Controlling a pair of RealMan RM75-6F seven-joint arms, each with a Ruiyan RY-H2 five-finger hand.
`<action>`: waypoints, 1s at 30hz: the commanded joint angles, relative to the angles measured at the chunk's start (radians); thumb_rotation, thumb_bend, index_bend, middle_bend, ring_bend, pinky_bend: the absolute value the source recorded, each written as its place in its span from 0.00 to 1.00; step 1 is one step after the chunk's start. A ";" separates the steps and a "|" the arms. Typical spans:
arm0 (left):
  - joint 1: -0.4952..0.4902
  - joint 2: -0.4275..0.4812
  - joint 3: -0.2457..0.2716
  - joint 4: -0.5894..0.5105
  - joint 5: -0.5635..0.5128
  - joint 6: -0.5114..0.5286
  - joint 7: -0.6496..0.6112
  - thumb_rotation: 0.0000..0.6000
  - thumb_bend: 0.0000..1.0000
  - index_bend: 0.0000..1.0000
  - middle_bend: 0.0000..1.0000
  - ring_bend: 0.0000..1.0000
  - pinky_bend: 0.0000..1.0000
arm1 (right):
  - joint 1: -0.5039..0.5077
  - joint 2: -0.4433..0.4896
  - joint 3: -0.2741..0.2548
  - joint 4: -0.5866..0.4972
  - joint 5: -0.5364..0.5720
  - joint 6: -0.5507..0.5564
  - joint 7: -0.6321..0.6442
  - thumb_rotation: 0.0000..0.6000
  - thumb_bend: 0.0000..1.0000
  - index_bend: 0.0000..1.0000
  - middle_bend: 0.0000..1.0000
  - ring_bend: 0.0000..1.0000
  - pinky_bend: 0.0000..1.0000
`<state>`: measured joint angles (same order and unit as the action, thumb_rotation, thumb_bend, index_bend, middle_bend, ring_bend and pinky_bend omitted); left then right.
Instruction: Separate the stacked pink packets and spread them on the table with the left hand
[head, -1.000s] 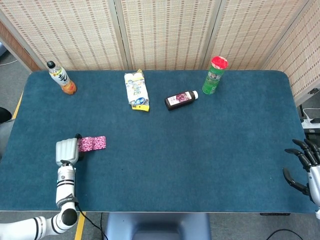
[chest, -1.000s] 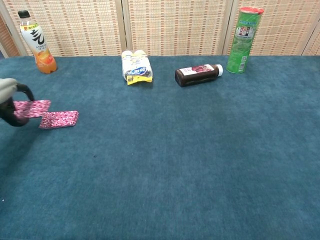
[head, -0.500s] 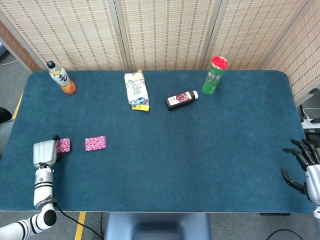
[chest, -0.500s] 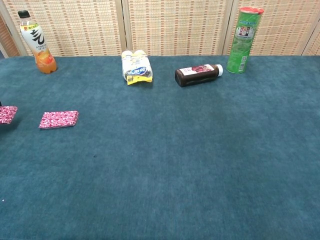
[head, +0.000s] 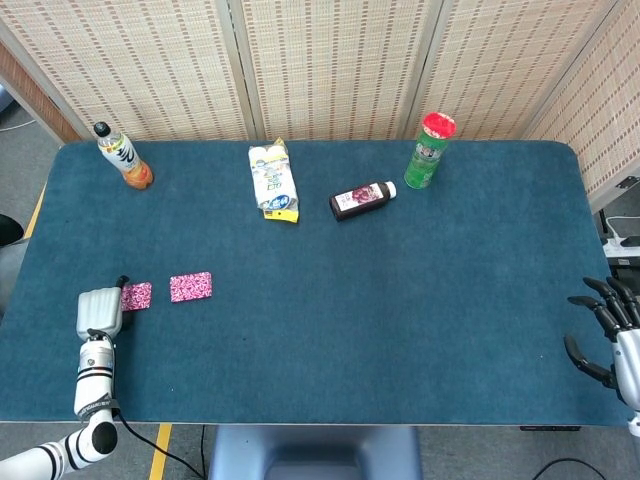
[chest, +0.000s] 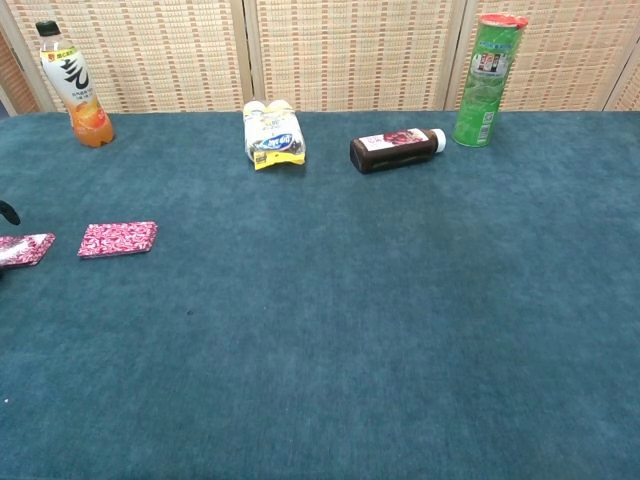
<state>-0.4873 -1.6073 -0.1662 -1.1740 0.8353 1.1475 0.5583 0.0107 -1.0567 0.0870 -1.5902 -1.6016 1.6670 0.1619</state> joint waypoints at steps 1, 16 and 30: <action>0.001 0.016 -0.013 -0.041 0.006 0.013 0.002 1.00 0.31 0.20 1.00 1.00 1.00 | 0.001 0.000 0.000 0.001 -0.001 -0.001 0.001 1.00 0.31 0.31 0.15 0.09 0.57; -0.081 -0.033 -0.071 -0.232 -0.041 0.051 0.149 1.00 0.31 0.21 1.00 1.00 1.00 | 0.000 0.004 -0.001 0.000 -0.001 -0.002 0.005 1.00 0.31 0.31 0.15 0.09 0.57; -0.136 -0.125 -0.087 -0.167 -0.102 0.061 0.219 1.00 0.30 0.22 1.00 1.00 1.00 | 0.000 0.011 -0.001 -0.002 0.002 -0.005 0.018 1.00 0.31 0.31 0.15 0.09 0.57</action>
<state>-0.6197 -1.7278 -0.2521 -1.3457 0.7352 1.2054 0.7735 0.0107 -1.0456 0.0856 -1.5918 -1.6000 1.6621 0.1798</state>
